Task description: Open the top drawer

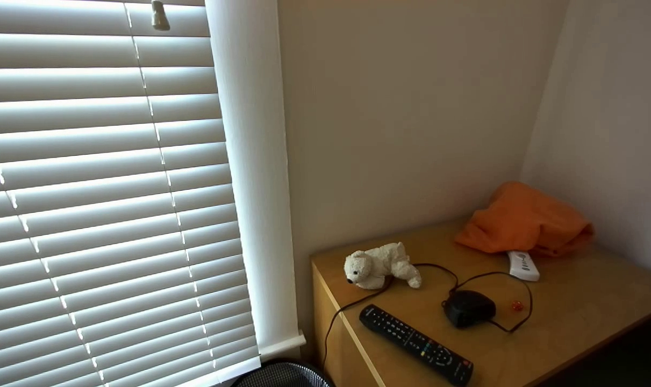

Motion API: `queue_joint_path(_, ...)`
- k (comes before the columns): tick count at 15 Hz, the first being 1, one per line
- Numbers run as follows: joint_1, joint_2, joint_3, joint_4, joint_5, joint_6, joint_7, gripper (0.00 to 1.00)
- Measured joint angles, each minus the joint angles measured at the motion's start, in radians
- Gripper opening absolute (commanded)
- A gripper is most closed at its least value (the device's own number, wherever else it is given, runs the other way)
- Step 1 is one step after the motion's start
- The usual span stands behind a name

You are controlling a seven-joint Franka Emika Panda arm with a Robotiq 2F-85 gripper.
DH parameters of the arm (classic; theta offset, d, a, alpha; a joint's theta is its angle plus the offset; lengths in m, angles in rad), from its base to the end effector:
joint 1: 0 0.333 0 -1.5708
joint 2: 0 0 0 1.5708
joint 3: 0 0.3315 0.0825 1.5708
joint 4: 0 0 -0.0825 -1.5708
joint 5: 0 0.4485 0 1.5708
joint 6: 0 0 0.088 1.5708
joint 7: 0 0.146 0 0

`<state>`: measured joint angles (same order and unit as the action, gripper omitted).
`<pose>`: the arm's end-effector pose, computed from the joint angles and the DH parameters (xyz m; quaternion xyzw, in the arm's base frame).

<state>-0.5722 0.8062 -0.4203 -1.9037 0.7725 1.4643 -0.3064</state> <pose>0.3361 -0.3737 0.0222 -0.7024 0.4691 0.2888 0.4508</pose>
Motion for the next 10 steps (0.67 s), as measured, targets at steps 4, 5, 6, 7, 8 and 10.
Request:
queue_joint_path(4, -0.016, -0.029, 0.036, 0.009, 0.006, -0.052, 0.007, 1.00)
queue_joint_path(5, -0.019, -0.034, 0.047, 0.011, 0.013, -0.063, 0.008, 0.75)
queue_joint_path(6, -0.022, -0.038, 0.057, 0.014, 0.025, -0.066, 0.008, 0.74)
queue_joint_path(7, -0.024, -0.040, 0.067, 0.017, 0.042, -0.066, 0.004, 0.65)
queue_joint_path(8, -0.025, -0.042, 0.076, 0.021, 0.058, -0.064, -0.008, 0.57)
queue_joint_path(10, -0.022, -0.050, 0.088, 0.023, 0.070, -0.027, -0.066, 0.42)
